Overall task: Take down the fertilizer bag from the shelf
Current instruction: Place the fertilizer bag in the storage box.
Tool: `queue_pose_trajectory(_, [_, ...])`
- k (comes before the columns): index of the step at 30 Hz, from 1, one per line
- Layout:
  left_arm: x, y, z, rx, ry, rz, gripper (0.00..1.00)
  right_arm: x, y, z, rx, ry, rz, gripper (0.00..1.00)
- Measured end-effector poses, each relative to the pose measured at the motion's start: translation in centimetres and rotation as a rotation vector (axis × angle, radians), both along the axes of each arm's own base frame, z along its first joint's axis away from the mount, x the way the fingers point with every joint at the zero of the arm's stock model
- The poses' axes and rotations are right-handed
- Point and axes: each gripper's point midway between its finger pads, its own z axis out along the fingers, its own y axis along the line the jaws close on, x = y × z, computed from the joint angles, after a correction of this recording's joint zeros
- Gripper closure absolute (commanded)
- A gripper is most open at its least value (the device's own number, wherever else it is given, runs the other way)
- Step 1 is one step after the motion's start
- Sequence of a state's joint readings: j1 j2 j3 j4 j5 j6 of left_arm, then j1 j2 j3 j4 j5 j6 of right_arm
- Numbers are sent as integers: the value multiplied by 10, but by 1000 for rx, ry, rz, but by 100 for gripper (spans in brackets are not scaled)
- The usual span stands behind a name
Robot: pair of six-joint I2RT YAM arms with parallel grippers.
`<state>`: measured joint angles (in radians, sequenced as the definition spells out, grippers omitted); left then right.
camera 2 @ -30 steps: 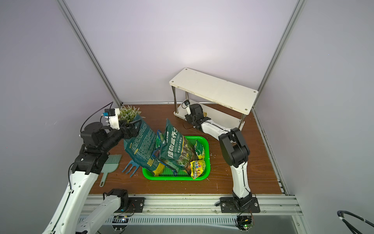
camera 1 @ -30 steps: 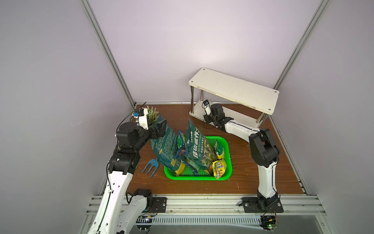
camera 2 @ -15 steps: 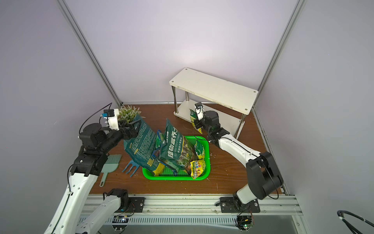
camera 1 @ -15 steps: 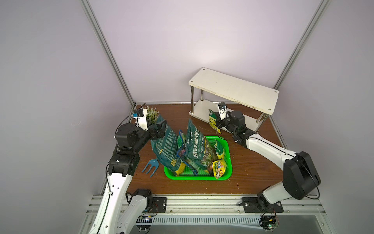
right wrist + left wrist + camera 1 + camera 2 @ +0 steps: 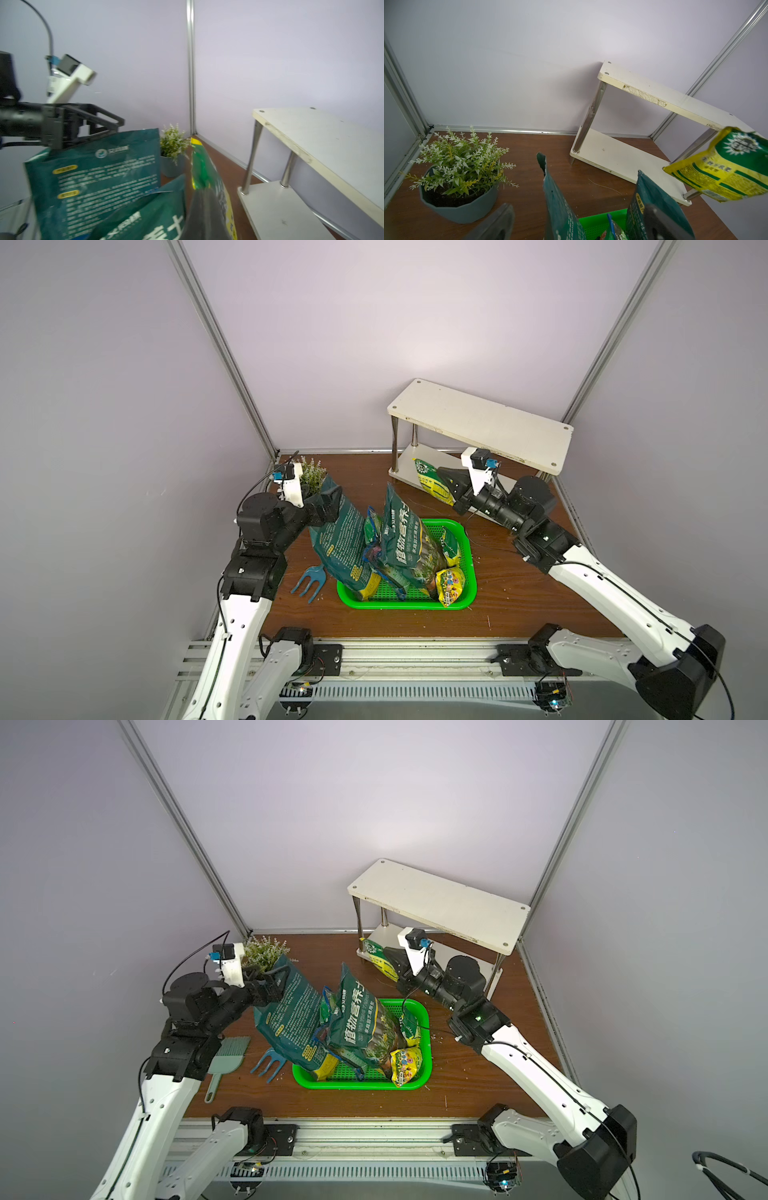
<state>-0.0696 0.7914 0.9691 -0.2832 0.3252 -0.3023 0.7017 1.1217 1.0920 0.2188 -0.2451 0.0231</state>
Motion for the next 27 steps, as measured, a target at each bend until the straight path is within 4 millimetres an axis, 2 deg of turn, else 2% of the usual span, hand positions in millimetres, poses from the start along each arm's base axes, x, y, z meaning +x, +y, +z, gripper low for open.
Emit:
queue_pose_trajectory(2, [0,0,0,0,-1,2,0,-31,23,10,-8,-1,111,100])
queue_pose_trajectory(5, [-1,1,2,0,-6,4,0,-77,45,27,6,-24,268,100])
queue_pose_trajectory(8, [-3,3,4,1,-16,13,0,-117,55,37,22,-37,396,100])
queue_pose_trajectory(12, [-8,7,10,1,-40,32,0,-159,61,45,28,-41,511,100])
queue_pose_trajectory(16, [-11,10,13,1,-55,46,0,-199,70,41,14,-29,613,100])
queue_pose_trajectory(19, [-11,11,14,2,-60,51,0,-213,82,25,-30,-3,628,100])
queue_pose_trajectory(21, [-12,12,13,1,-63,52,0,-213,91,7,-64,9,600,100])
queue_pose_trajectory(24, [-18,13,14,-5,-75,59,0,-200,99,-37,-139,43,520,100])
queue_pose_trajectory(27, [-31,18,16,-20,-90,84,0,-183,101,-91,-242,87,427,100])
